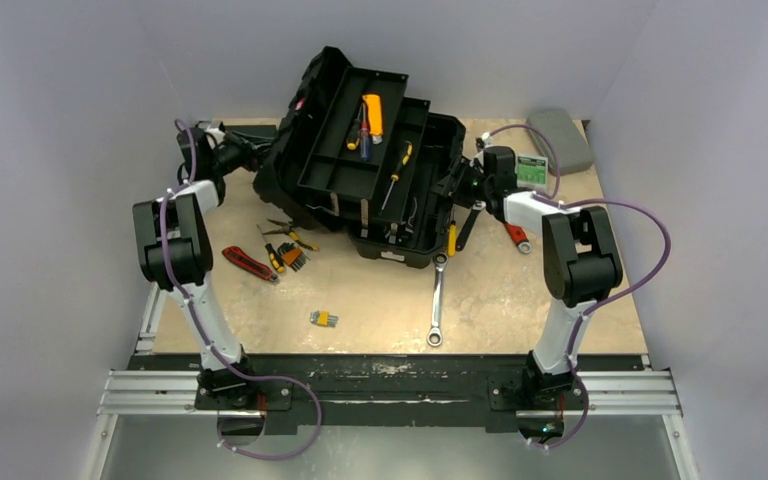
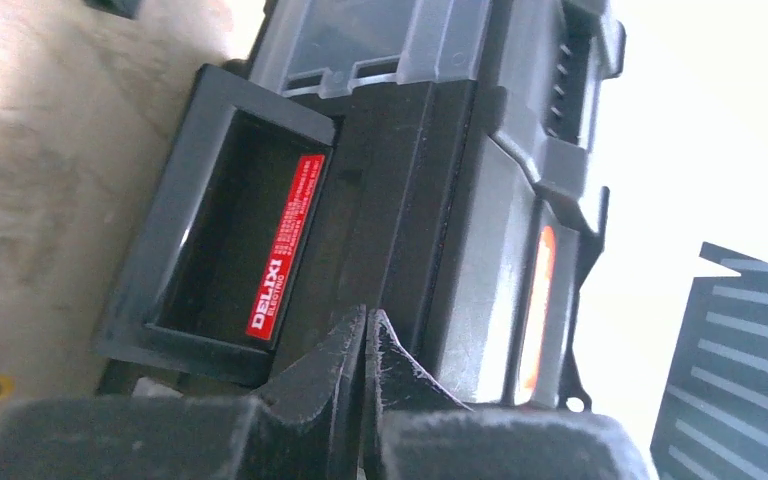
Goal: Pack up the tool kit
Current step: Close the toolbox at the center of the board.
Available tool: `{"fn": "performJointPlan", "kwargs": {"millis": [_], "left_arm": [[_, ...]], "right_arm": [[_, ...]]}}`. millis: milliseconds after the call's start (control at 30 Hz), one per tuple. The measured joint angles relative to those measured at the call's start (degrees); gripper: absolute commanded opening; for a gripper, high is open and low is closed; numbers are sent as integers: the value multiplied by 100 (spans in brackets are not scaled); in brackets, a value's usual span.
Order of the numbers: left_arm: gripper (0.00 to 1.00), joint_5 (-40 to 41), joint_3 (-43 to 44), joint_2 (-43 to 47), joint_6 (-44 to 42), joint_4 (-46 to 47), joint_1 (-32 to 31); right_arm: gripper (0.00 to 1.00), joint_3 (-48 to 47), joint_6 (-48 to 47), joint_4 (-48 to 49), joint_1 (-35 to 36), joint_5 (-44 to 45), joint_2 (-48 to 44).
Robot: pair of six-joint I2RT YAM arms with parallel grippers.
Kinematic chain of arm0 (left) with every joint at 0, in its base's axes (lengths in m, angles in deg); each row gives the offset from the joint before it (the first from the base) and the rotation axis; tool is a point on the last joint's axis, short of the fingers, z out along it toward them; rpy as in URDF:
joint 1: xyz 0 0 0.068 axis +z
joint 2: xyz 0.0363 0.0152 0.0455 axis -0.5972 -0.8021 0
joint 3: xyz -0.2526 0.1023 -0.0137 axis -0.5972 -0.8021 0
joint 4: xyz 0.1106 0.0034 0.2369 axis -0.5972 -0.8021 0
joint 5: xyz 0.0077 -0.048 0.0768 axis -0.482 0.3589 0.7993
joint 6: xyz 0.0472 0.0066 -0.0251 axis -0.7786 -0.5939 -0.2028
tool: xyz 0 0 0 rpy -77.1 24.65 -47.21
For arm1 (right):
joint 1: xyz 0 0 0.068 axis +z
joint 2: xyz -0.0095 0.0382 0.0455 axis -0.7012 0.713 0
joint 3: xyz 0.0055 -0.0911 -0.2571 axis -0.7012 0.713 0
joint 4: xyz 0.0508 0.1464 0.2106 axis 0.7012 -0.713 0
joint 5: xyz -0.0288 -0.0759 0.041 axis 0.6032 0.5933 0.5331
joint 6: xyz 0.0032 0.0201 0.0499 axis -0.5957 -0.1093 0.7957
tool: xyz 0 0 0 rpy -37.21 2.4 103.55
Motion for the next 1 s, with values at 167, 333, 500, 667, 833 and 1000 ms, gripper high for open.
{"fn": "performJointPlan", "kwargs": {"millis": [167, 333, 500, 667, 833, 1000], "left_arm": [[1, 407, -474, 1001, -166, -111, -295], [1, 518, -315, 2028, -1266, -1259, -741], [1, 592, 94, 2553, -2264, -2245, -1226], [1, 695, 267, 2671, -2673, -2774, -1646], [1, 737, 323, 2669, -2868, -3097, -2048], [1, 739, 426, 2664, -2959, -3263, -2393]], "right_arm": [[47, 0, 0, -22, -35, 9, 0], [47, 13, 44, -15, -44, 0, -11], [53, 109, 190, -94, -37, 125, -267], [56, 446, 391, -361, -61, 494, -1132], [56, 511, 540, -304, -153, 621, -1941], [55, 732, 597, -146, -238, 931, -2640]]}}
